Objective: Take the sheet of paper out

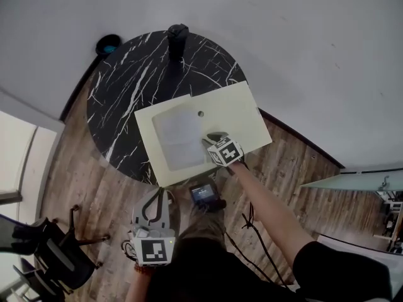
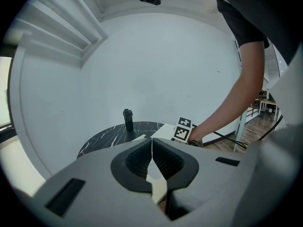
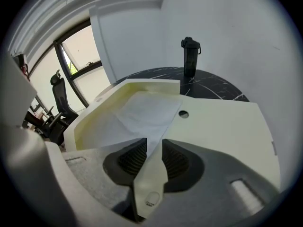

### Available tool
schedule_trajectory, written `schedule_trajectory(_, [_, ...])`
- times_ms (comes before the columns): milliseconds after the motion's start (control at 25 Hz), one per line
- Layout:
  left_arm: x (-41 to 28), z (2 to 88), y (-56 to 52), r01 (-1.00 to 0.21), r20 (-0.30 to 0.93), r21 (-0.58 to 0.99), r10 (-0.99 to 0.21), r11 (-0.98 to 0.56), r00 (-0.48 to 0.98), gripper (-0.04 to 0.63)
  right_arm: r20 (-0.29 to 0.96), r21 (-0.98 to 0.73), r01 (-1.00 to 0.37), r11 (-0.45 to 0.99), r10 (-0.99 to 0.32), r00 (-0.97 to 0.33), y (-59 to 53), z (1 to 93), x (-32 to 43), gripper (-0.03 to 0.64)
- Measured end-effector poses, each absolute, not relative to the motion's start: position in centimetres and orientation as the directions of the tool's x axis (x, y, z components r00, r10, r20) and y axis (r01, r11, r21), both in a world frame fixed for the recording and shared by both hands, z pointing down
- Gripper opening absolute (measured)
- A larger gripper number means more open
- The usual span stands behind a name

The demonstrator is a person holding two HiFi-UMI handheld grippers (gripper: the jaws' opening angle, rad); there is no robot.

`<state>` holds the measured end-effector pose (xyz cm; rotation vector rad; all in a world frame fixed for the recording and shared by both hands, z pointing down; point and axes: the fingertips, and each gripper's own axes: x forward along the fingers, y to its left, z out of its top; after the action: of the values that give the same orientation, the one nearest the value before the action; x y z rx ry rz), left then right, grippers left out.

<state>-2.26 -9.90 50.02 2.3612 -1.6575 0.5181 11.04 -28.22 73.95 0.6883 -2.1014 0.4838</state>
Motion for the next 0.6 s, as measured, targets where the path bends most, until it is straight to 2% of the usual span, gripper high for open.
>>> schedule_trajectory(200, [-3.0,50.4,-9.7,-0.947,0.406,-0.020,-0.868,-0.321,0.285,0.005,0.862,-0.106,-0.609,0.786,-0.233,-0.450,-28.4,76.1,10.4,0.101])
schedule_trajectory(400, [-3.2,50.7,-9.4,-0.951,0.408,-0.018,-0.870,-0.309,0.275,0.005,0.889,-0.106,-0.601,0.792,-0.195,-0.415,-28.5,77.1,9.5,0.138])
schedule_trajectory(600, [-3.3,50.6,-9.2,-0.955,0.404,-0.015,-0.875,-0.297,0.266,0.005,0.911,-0.075,-0.604,0.794,-0.191,-0.365,-28.5,77.8,9.6,0.127])
